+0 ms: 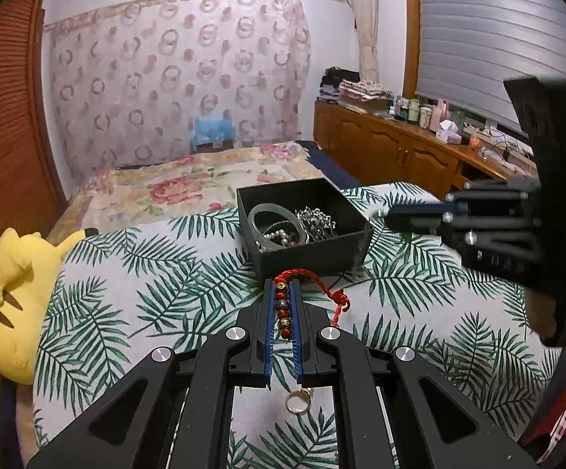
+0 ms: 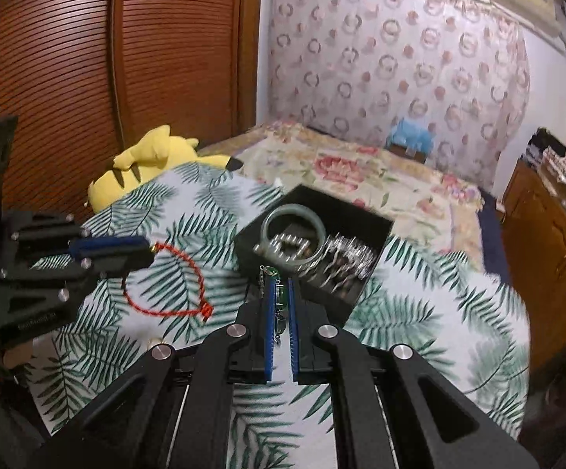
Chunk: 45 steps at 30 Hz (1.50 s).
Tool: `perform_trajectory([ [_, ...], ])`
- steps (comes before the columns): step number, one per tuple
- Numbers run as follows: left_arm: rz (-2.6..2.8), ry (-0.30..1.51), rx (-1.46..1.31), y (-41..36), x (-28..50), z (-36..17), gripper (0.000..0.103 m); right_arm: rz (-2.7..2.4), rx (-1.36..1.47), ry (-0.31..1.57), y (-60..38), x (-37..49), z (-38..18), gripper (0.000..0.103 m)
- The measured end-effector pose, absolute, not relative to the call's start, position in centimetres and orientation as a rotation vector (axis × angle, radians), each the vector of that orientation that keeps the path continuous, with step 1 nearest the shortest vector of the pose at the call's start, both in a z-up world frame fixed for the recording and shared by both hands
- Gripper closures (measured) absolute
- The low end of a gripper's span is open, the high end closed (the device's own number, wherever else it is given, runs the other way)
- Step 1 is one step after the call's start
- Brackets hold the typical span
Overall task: Organize jewelry
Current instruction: 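Carry both items over the black box and open the right gripper to drop the charm, then lower the red string bracelet into the box and open the left gripper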
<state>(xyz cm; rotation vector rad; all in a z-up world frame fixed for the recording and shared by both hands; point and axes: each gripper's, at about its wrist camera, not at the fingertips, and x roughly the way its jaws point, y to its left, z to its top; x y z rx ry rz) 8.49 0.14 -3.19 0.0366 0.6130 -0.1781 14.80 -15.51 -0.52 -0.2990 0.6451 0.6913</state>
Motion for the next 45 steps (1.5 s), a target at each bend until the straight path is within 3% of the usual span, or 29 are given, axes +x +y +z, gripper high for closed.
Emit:
perform_trajectory([
  [15,-0.158,0.577,0.047,0.7,9.8,-1.2,0.097,0.610,-0.265,0.619,-15.2,21.3,1.7,0.096],
  [39,-0.142,0.593,0.069,-0.4,13.1,-1.5,0.097,0.649,-0.180,0.729,-16.3,23.5,-1.8,0.092],
  [42,-0.143,0.603,0.067,-0.6,13.7,-1.8,0.097,0.648,-0.183,0.721,-16.3,23.5,-1.7,0.074],
  [45,-0.143,0.609,0.065,-0.7,14.2,-2.0,0.097,0.650,-0.159,0.719,-17.0,23.6,-1.6,0.071],
])
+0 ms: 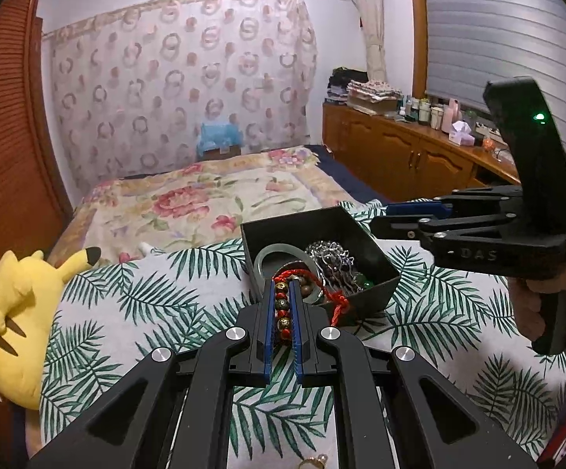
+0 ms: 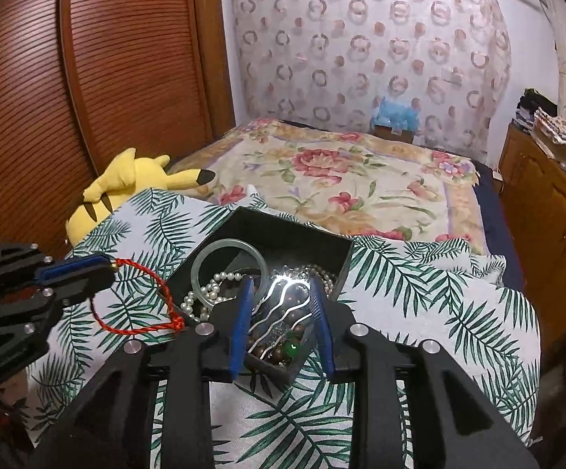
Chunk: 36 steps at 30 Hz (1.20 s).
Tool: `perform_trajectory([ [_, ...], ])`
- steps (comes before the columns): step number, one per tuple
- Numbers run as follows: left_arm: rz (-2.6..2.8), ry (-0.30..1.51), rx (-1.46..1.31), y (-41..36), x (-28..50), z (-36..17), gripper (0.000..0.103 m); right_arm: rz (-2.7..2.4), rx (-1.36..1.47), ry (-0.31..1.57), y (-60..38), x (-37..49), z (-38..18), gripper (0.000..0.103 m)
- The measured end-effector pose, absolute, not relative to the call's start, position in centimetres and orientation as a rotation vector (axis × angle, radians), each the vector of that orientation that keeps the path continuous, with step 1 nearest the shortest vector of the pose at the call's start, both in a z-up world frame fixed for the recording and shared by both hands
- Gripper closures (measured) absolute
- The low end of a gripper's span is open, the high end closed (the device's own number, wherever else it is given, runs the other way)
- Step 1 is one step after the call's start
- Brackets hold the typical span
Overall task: Organize jewelry
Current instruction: 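Lower the red string bracelet into the box and open the left gripper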
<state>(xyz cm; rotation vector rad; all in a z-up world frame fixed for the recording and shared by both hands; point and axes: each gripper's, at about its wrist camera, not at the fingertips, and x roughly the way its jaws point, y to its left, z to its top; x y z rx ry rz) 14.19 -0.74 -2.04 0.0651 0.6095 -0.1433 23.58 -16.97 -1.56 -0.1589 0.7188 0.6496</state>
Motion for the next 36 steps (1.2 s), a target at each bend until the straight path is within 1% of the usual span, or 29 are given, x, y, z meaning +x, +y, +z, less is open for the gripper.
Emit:
perform_trajectory([
  [8,-0.145,0.608,0.081,-1.7,15.9,-1.7,0.097,0.618,-0.141,0.719,-19.3,23.5,-2.1,0.071],
  [17,-0.144,0.615,0.118,-3.6,18.9,-1.3,0.097,0.589,-0.149,0.742,-21.6,22.7,-4.1,0.071],
  [28,-0.158,0.645,0.143,-6.2,21.7,-1.7,0.096,0.606,-0.155,0.733,-22.9,20.3,-4.3,0.070],
  [29,-0.161,0.651,0.143,-6.2,21.8,-1.8,0.094,0.609,-0.152,0.732,-22.9,20.2,-4.4,0.070],
  [30,-0.161,0.660,0.143,-6.3,21.8,-1.9,0.086,0.613,-0.149,0.732,-22.9,20.0,-4.4,0.070],
  [31,-0.159,0.661,0.145,-6.2,21.7,-2.0,0.081,0.616,-0.146,0.731,-22.8,19.8,-4.4,0.070],
  [32,-0.157,0.662,0.146,-6.2,21.6,-2.0,0.071,0.619,-0.143,0.730,-22.8,19.7,-4.4,0.070],
  [33,-0.156,0.663,0.145,-6.1,21.3,-2.2,0.066,0.622,-0.141,0.730,-22.8,19.6,-4.4,0.070],
  [34,-0.157,0.664,0.143,-5.9,21.0,-2.2,0.065,0.626,-0.136,0.730,-22.7,19.3,-4.5,0.070],
  [35,-0.154,0.668,0.139,-5.6,20.6,-2.2,0.060,0.628,-0.134,0.729,-22.7,19.1,-4.5,0.070],
  [36,-0.149,0.669,0.135,-5.4,20.2,-2.3,0.049,0.632,-0.131,0.728,-22.6,18.9,-4.5,0.070],
])
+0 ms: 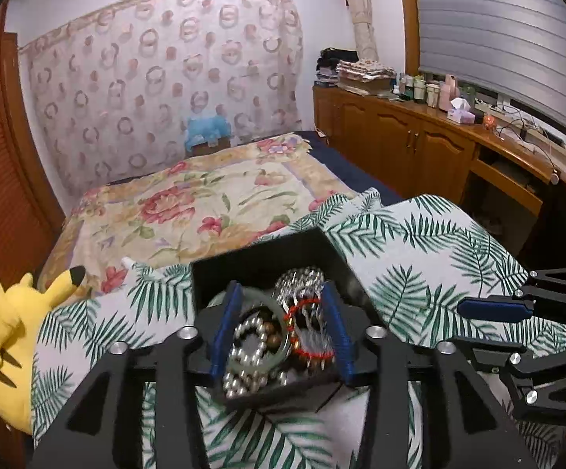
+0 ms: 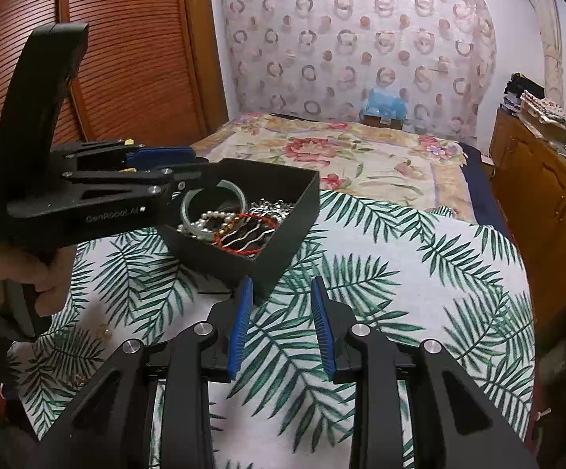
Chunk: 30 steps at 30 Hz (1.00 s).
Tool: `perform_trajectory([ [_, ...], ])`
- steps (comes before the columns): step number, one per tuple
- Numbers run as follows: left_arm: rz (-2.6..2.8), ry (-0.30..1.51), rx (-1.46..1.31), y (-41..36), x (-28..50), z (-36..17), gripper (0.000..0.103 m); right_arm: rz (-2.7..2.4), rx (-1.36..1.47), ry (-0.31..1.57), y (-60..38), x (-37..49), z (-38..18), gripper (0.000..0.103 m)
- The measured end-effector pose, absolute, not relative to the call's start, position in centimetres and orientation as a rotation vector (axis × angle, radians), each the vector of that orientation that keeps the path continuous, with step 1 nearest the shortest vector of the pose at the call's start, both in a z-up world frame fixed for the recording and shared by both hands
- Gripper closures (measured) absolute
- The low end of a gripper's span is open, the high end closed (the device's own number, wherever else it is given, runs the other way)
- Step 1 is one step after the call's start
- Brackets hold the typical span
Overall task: Organize jewelry
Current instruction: 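Lower the red string bracelet into the box and open the left gripper, then grasp the gold flower earring with the right gripper while the left grasps the gold ring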
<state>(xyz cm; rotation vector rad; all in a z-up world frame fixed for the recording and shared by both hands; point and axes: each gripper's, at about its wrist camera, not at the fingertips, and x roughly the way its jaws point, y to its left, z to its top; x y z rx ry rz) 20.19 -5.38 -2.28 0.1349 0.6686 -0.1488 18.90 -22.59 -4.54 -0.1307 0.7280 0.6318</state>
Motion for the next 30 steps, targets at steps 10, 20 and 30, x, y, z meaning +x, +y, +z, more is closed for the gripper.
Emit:
perform_trajectory([
  [10,-0.138,0.676,0.123,-2.4,15.2,-2.9,0.013,0.691,-0.134,0.712,-20.5,14.8,-5.3,0.069],
  [20,-0.140,0.709,0.075,1.1,9.8,-5.3,0.012,0.791,-0.175,0.741,-17.4,10.0,-6.8,0.069],
  [30,-0.114,0.777,0.046,3.7,6.2,-8.2,0.012,0.904,-0.259,0.774,-13.5,5.6,-8.1,0.069],
])
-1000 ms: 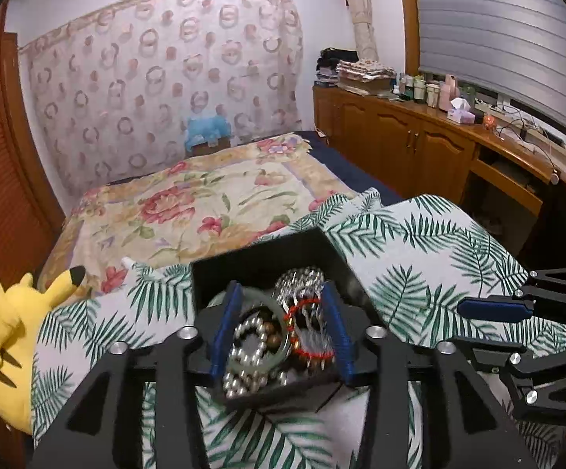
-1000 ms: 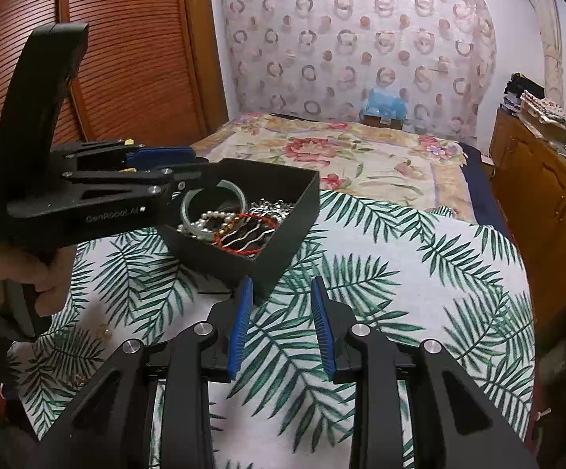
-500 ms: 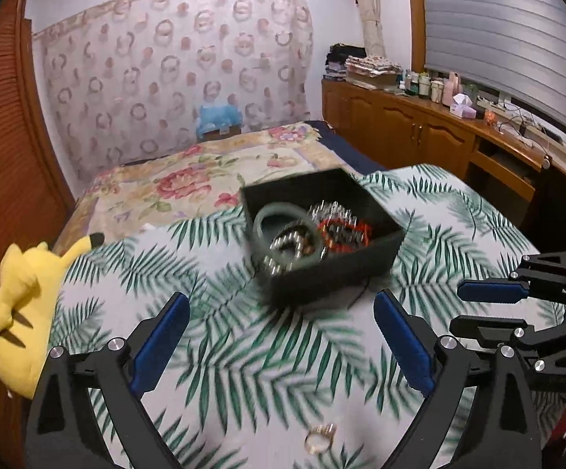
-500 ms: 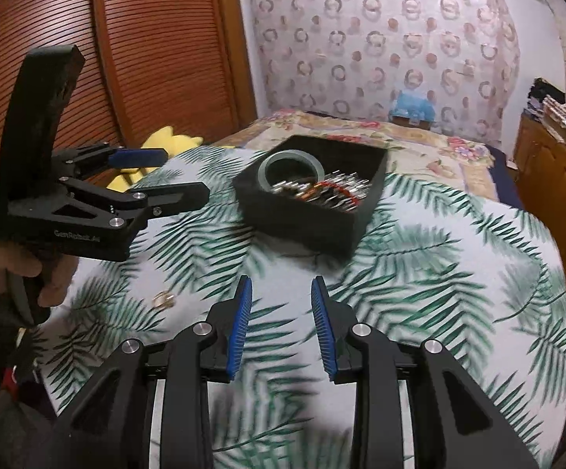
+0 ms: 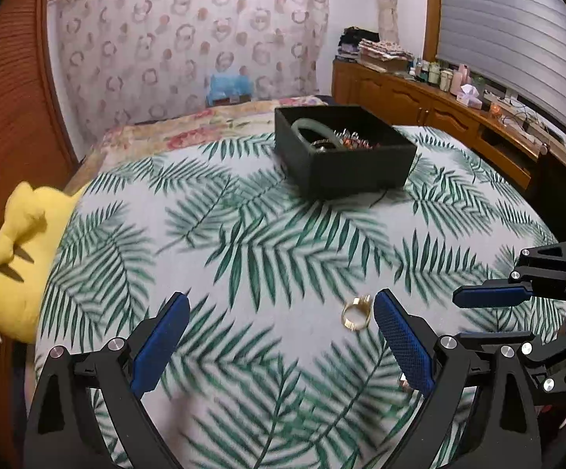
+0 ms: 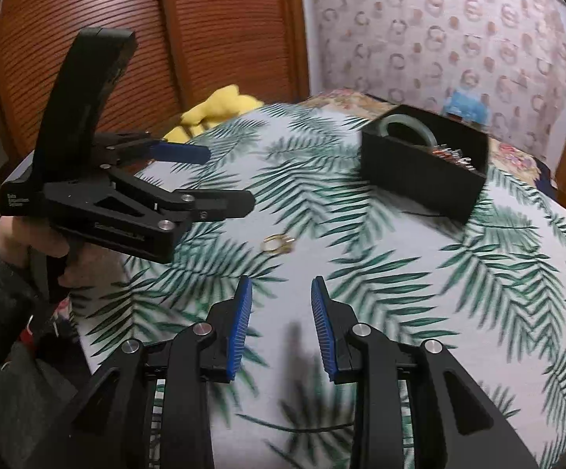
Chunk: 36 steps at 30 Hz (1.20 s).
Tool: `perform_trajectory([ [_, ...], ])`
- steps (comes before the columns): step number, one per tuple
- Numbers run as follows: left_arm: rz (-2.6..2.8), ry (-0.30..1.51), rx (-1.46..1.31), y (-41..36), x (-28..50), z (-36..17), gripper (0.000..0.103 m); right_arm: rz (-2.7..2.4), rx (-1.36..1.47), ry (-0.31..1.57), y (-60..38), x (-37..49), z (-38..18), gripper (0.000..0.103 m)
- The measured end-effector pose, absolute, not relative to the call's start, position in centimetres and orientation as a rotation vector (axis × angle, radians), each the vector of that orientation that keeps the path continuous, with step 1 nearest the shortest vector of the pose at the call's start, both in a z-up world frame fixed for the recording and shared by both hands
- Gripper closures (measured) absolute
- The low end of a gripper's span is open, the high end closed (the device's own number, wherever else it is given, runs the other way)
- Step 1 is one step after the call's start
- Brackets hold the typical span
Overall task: Organize jewelry
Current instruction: 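Grasp the gold flower earring with the right gripper while the left grasps the gold ring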
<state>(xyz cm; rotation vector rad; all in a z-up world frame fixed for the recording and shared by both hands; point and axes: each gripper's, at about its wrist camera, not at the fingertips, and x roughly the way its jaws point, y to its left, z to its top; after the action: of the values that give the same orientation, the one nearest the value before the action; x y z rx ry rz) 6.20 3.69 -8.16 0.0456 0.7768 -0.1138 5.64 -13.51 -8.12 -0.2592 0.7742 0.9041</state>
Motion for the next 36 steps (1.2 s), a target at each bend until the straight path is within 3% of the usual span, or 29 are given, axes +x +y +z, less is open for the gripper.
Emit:
perform_trajectory([
  [12,-0.078,0.824,0.014,6.3,3.6,-9.8,0.012,0.963,-0.396,0.825,-10.1,3.6,-9.8,0.069],
  [16,-0.088,0.821,0.007,6.2,3.5,-9.8,0.012,0.923,-0.435,0.811,-10.0,3.8,-10.0,0.087],
  [31,-0.183,0.819,0.046,2.4,4.5,-9.8,0.012,0.862,-0.304,0.793,-14.8,5.8,-8.7,0.087],
  [36,-0.232,0.836,0.060,0.9,5.5,-10.0,0.038,0.837,-0.286,0.783,-16.1,6.1,-8.4,0.087],
])
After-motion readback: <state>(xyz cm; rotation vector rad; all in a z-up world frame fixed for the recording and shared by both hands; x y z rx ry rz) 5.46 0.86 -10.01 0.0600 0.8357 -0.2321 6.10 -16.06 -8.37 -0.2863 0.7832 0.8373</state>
